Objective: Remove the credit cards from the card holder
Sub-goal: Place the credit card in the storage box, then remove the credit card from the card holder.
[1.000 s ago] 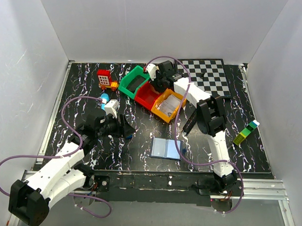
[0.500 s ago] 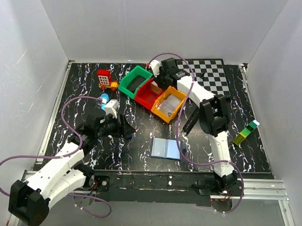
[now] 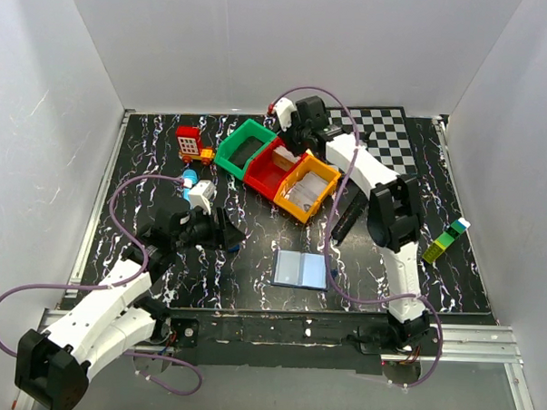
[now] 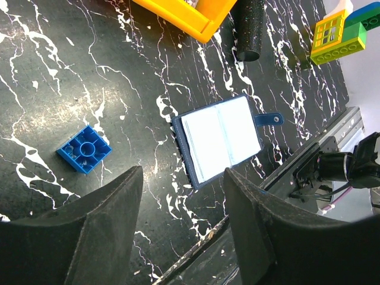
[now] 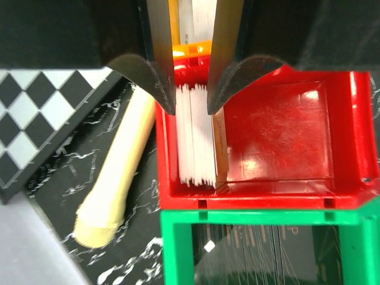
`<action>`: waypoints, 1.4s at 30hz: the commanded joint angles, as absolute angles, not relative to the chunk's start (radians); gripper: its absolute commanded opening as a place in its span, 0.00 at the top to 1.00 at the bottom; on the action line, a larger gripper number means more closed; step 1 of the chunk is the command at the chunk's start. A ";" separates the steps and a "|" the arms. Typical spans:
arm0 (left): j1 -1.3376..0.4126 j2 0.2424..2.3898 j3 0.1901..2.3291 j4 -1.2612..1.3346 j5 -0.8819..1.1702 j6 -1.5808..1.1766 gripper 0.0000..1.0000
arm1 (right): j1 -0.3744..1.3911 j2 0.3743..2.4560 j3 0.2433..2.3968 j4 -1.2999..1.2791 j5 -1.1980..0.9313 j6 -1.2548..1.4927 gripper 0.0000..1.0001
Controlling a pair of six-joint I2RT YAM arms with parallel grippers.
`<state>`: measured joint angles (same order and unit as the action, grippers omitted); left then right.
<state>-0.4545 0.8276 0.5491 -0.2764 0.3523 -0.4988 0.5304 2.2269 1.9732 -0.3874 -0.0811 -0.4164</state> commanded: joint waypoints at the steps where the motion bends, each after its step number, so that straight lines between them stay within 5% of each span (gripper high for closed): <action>1: -0.451 0.802 0.575 -0.270 0.348 -0.499 0.42 | 0.534 2.028 1.962 -0.313 -0.061 -0.341 0.62; 6: -0.451 0.799 0.591 -0.287 0.316 -0.520 0.40 | 0.593 1.775 1.700 -0.198 -0.005 -0.256 0.60; 10: -0.451 0.808 0.604 -0.296 0.311 -0.541 0.37 | 0.678 1.605 1.508 -0.221 0.110 -0.217 0.43; 12: -0.451 0.819 0.626 -0.337 0.270 -0.581 0.34 | 0.705 1.522 1.422 -0.258 0.095 -0.174 0.16; 14: -0.451 0.833 0.646 -0.370 0.261 -0.584 0.33 | 0.735 1.435 1.315 -0.287 0.127 -0.103 0.12; 17: -0.451 0.824 0.643 -0.361 0.273 -0.623 0.31 | 0.750 1.281 1.171 -0.313 0.131 0.111 0.11; 19: -0.451 0.804 0.603 -0.309 0.284 -0.682 0.19 | 0.750 1.186 1.065 -0.316 0.115 0.262 0.10; 20: -0.451 0.795 0.588 -0.301 0.270 -0.730 0.04 | 0.749 1.146 1.028 -0.351 0.100 0.320 0.10; 21: -0.451 0.790 0.568 -0.293 0.258 -0.776 0.02 | 0.749 1.105 0.976 -0.374 0.085 0.374 0.09; 25: -0.451 0.804 0.502 -0.148 0.444 -0.814 0.02 | 0.747 0.913 0.754 -0.334 0.067 0.498 0.09; 29: -0.462 0.834 0.479 -0.110 0.492 -0.848 0.02 | 0.750 0.922 0.758 -0.599 0.126 0.589 0.08; 42: -0.807 0.952 0.529 -0.107 0.201 -0.919 0.10 | 0.741 1.052 0.658 -0.637 0.160 0.738 0.23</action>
<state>-0.7490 0.8783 0.4808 -0.1196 0.3141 -0.8848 0.7479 0.9932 0.6445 -0.6567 0.1520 0.6930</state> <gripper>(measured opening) 0.924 0.806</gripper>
